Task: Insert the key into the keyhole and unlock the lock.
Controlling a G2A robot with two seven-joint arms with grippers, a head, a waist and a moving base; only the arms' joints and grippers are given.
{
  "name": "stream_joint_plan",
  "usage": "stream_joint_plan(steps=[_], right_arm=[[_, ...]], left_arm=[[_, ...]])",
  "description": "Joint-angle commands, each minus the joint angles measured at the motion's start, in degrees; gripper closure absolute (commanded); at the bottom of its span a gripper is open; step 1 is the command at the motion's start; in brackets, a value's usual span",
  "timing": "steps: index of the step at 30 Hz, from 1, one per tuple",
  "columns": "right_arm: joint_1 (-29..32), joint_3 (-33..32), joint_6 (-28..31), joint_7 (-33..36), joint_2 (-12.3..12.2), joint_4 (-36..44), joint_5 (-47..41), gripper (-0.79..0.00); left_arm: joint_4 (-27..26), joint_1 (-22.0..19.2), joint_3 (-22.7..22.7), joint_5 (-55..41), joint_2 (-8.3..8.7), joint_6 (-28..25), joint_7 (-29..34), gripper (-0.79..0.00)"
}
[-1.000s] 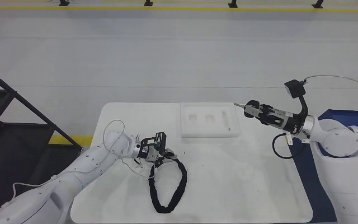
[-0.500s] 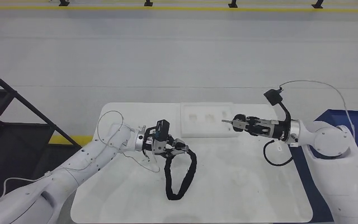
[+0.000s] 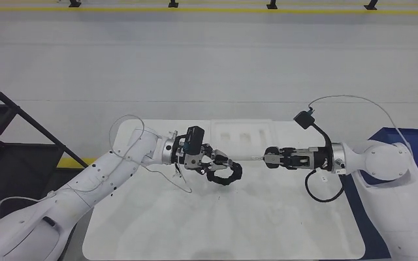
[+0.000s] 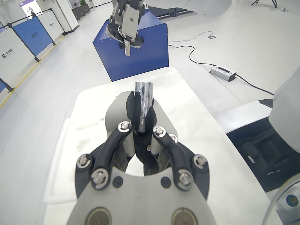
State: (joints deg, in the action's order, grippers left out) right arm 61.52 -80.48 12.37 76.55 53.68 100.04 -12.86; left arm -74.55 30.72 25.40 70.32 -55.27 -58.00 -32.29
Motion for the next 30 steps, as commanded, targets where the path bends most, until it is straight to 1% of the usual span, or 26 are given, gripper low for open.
stream_joint_plan(steps=[1, 4, 6, 21, 23, 24, 27, 30], right_arm=[[0.5, -0.5, -1.1, 0.8, -0.2, 0.9, -0.5, 0.000], [0.8, -1.1, -1.1, 2.1, -0.5, 1.7, -1.0, 0.000], [0.8, -1.1, -1.1, 2.1, -0.5, 1.7, -1.0, 0.000], [0.8, -1.1, -1.1, 2.1, -0.5, 1.7, -1.0, 0.000], [1.5, -1.4, -3.4, 0.5, -0.6, 2.2, 0.7, 0.000], [1.6, -1.6, -4.8, 0.5, -0.7, 2.9, 1.2, 0.000], [1.4, -1.7, -9.3, 2.1, -1.2, 5.8, 3.6, 0.000], [0.6, -1.0, -12.6, 3.6, -1.4, 9.8, 5.4, 0.000]], left_arm=[[-0.3, -0.4, 0.1, 0.8, -0.44, 0.0, 0.5, 0.000], [-0.7, -0.7, 0.1, 1.7, -1.29, 0.0, 0.0, 0.000], [0.0, -1.1, -0.2, 2.3, -1.98, 0.0, -0.7, 0.000], [0.0, -1.1, -0.2, 2.3, -1.98, 0.0, -0.7, 0.000], [0.0, -1.1, -0.2, 2.3, -1.98, 0.0, -0.7, 0.000], [0.2, -0.3, 0.0, 1.8, -1.97, 0.9, 0.0, 0.000], [0.5, 0.7, 0.7, 0.3, -2.07, 0.6, 1.6, 0.000], [-0.4, 0.9, 1.2, 1.2, -2.45, 1.0, 2.5, 0.000]])
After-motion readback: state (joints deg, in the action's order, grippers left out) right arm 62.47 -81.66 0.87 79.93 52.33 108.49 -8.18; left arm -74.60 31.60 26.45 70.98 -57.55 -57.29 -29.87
